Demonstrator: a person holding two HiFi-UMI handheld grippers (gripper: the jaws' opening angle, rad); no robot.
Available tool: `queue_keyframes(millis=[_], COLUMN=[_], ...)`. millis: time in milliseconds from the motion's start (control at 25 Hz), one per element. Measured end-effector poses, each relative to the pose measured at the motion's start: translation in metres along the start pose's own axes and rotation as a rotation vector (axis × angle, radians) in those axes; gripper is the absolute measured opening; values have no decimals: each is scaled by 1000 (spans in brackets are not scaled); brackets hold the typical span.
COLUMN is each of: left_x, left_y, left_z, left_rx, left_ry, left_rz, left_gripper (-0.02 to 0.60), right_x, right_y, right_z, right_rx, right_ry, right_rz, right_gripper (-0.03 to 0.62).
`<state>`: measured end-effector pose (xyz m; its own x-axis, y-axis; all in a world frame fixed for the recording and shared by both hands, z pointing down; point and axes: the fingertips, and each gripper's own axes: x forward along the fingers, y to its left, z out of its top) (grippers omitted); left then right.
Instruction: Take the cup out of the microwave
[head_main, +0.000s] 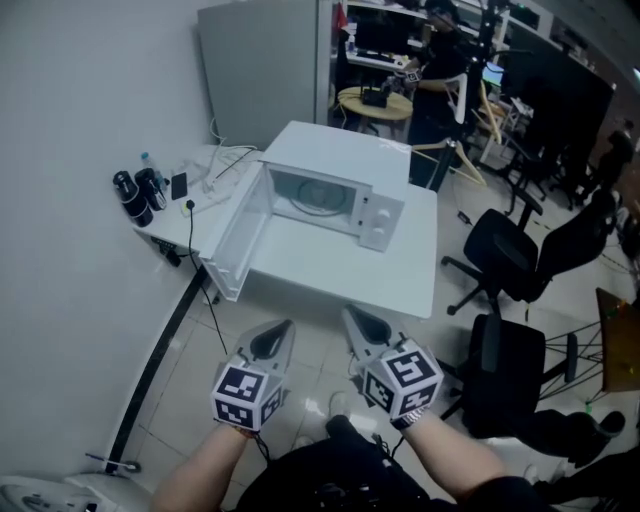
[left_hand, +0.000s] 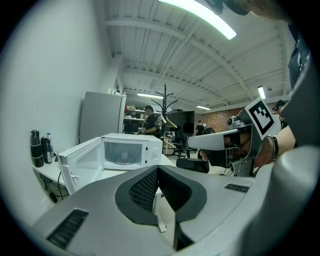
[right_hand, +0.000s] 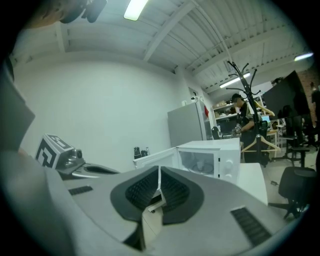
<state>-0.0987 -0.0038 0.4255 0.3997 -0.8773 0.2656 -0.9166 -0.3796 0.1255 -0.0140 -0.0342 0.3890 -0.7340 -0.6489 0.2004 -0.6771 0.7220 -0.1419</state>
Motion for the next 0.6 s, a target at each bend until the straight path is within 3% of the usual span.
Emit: queue_keyframes(millis=[280,600], left_x=[53,108], left_y=[21,47], left_z=[8,23], left_rx=[4,-7], left_ry=[28,37], left_rz=[34,123], left_gripper=[-3,-3], right_x=[49,99], right_y=[-47,-101], right_z=[1,-5], right_rx=[26,33], right_ry=[9,48], right_rz=[25,67], right_gripper=[34,59])
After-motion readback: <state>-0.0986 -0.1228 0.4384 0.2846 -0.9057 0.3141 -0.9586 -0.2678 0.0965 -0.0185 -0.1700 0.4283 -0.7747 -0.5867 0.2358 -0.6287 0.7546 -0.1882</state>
